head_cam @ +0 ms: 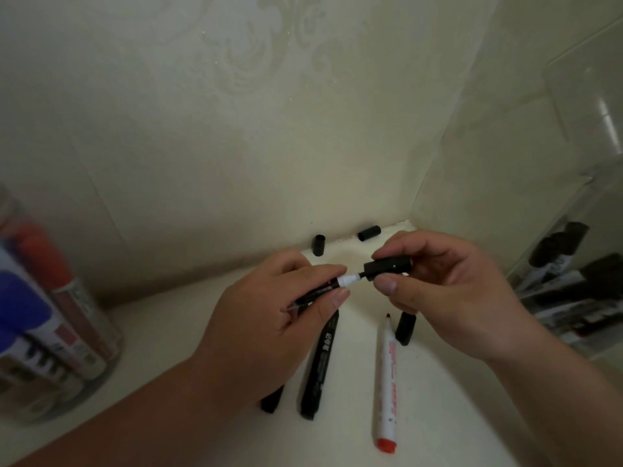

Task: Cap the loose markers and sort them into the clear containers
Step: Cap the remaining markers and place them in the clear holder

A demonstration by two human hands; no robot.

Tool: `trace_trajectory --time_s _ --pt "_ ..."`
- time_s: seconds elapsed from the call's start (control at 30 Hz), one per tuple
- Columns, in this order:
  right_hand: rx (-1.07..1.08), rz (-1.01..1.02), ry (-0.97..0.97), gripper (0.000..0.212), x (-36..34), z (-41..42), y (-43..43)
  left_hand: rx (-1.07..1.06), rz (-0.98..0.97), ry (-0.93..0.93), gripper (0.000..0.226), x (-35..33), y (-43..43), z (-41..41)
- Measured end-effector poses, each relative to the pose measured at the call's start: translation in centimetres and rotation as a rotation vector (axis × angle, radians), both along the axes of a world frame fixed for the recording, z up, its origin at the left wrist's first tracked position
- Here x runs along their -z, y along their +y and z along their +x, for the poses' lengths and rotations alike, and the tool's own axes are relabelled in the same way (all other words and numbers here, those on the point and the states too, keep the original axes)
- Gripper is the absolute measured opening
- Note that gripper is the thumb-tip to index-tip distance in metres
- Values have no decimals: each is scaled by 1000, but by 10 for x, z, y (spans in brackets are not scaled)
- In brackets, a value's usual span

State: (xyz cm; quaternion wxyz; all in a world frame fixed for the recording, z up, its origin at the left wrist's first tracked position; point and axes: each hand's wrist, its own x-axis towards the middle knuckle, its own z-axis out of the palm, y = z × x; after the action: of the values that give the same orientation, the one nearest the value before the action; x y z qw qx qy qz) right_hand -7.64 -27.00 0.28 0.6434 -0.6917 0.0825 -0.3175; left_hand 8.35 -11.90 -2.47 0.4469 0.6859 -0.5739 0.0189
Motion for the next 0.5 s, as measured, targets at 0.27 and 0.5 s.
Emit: trace_trajectory --time_s 0.27,0.5 --pt "199 -56 64 10 -3 1 0 -21 -5 33 28 2 -1 3" --pt "38 -255 239 19 -6 -6 1 -24 -8 -1 29 3 -1 4"
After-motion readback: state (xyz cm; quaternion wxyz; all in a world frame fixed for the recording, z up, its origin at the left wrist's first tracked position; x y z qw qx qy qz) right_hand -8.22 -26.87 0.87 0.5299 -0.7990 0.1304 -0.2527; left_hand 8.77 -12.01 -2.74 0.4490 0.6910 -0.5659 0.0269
